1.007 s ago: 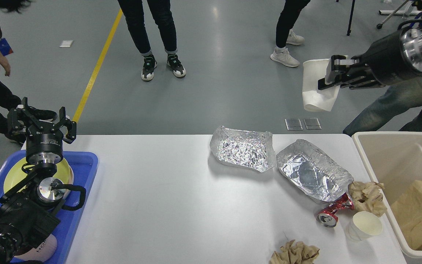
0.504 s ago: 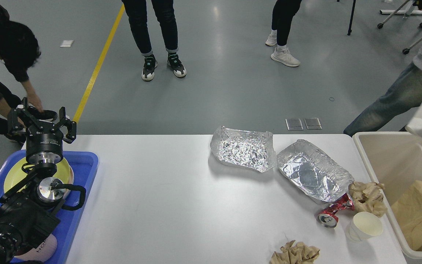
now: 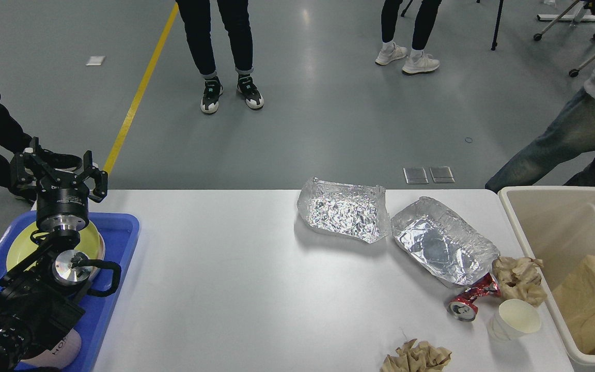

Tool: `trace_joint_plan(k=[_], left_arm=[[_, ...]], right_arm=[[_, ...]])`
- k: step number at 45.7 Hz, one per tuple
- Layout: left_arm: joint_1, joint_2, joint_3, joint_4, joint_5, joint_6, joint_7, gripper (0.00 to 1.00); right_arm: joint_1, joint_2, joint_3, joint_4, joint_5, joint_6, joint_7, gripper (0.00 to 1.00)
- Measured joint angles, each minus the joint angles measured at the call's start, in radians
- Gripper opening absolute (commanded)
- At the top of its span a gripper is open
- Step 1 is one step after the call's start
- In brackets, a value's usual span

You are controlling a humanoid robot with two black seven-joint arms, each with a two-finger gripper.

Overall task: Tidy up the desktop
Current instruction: 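Move the right gripper back toward the small white cup by the bin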

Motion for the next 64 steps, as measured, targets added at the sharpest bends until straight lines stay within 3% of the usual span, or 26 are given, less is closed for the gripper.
trace_joint_plan(k=[2,21,34,46,58,64], left_arm=[[0.0,0.0,0.0,0.0,0.0,0.0,0.0,0.96],[0.0,0.0,0.0,0.0,0.0,0.0,0.0,0.96],[-0.001,0.0,0.0,0.0,0.0,0.0,0.0,0.96],[-0.001,0.0,0.0,-0.001,0.001,0.0,0.0,0.96],[-0.001,0.0,0.0,0.0,0.0,0.0,0.0,0.96],[-0.001,0.0,0.0,0.0,0.0,0.0,0.0,0.96]], right_arm=[[-0.008,0.003,-0.001,-0.003,0.005,-0.002,0.0,0.99],[0.004,0.073,-0.006,0.005,0.013,0.001,0.0,1.0],[0.273,0.107,-0.064,0.08,0.025,0.054,-0.001,1.0],[0.818,0.207,-0.335,0.329,0.23,0.361,-0.002,1.0],[1.154,0.314,-0.474,0.449,0.334,0.729,0.0,1.0],[1.296,0.34,-0.509,0.491,0.336,0.848,0.0,1.0]])
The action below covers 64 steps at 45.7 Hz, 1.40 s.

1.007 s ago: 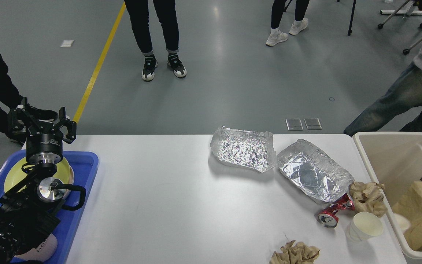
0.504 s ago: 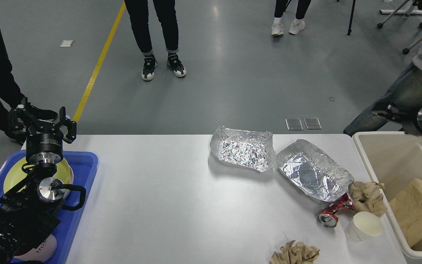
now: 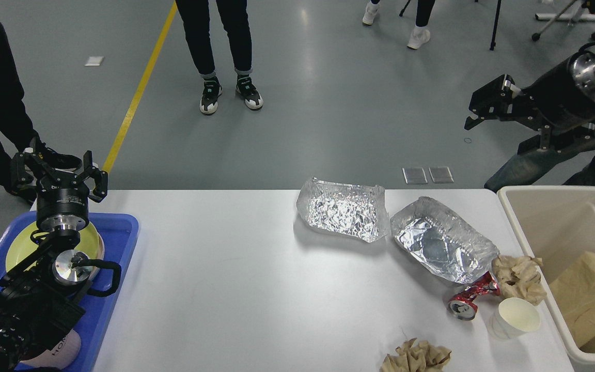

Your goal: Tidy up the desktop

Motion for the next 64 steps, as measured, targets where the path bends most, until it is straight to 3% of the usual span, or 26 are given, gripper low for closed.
trace_joint_plan(k=[8,24,40,53,64], left_arm=[[0.0,0.0,0.0,0.0,0.0,0.0,0.0,0.96],[0.0,0.0,0.0,0.0,0.0,0.0,0.0,0.96],[0.0,0.0,-0.001,0.0,0.0,0.0,0.0,0.96],[0.001,0.0,-0.001,0.0,0.0,0.0,0.0,0.96],[0.0,0.0,-0.001,0.0,0.0,0.0,0.0,0.96]], right_arm=[[0.053,0.004,-0.019,0.011,0.0,0.025,0.0,1.0],[-0.283,-0.066,-0.019,-0.027,-0.01,-0.09,-0.002,1.0],[-0.585,-0.13,0.013,-0.141,-0.012,-0.112,-0.002,1.0],[-0.873,-0.151,0.207,-0.23,-0.009,-0.242,-0.002,1.0],[-0.965,-0.156,0.253,-0.235,-0.011,-0.309,-0.002,1.0]])
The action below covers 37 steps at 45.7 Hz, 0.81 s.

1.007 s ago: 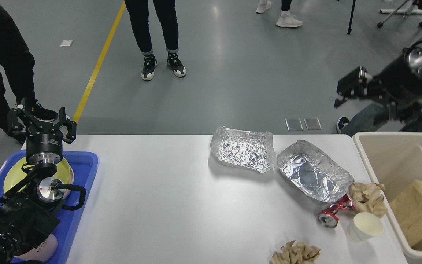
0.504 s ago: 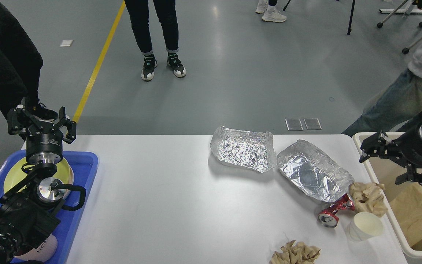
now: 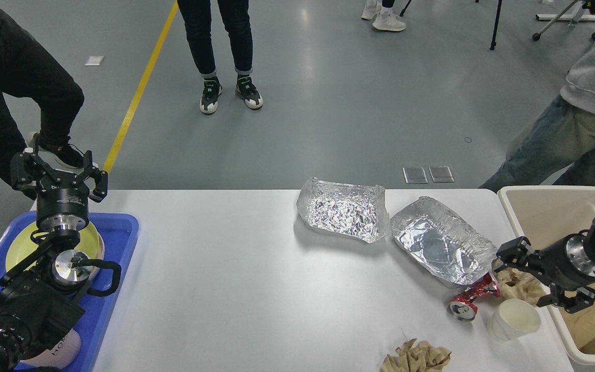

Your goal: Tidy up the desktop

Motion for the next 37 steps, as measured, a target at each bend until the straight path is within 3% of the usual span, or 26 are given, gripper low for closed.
trace_joint_plan(k=[37], left_arm=[[0.0,0.0,0.0,0.0,0.0,0.0,0.0,0.96]], right_arm=[[-0.01,0.012,0.018,0.005,0.001,0.017,0.0,1.0]])
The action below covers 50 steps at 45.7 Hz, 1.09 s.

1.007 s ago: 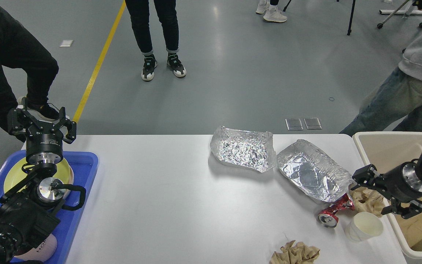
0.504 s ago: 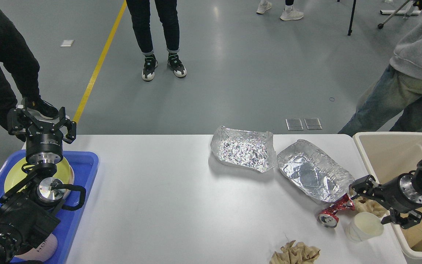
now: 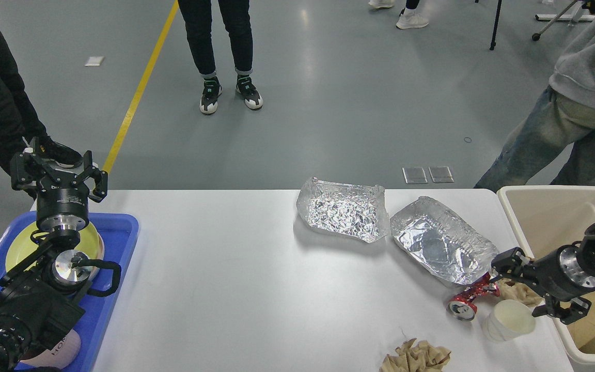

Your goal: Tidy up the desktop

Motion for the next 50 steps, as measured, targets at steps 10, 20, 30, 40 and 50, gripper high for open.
trace_joint_plan(k=[10,20,30,40,50], left_arm=[[0.0,0.0,0.0,0.0,0.0,0.0,0.0,0.96],[0.0,0.0,0.0,0.0,0.0,0.0,0.0,0.96],[0.0,0.0,0.0,0.0,0.0,0.0,0.0,0.96],[0.0,0.0,0.0,0.0,0.0,0.0,0.0,0.96],[0.0,0.0,0.0,0.0,0.0,0.0,0.0,0.96]], right_arm=[[0.036,-0.006,-0.002,0.008,0.001,0.039,-0.001,1.0],[0.056,-0.012,-0.01,0.012,0.001,0.073,-0.002,1.0],[0.07,-0.004,0.001,0.03,0.002,0.097,-0.002,1.0],[0.054,-0.001,0.02,0.024,0.002,0.097,-0.002,1.0],[0.026,0.014,0.023,0.021,0.002,0.092,-0.002,1.0]])
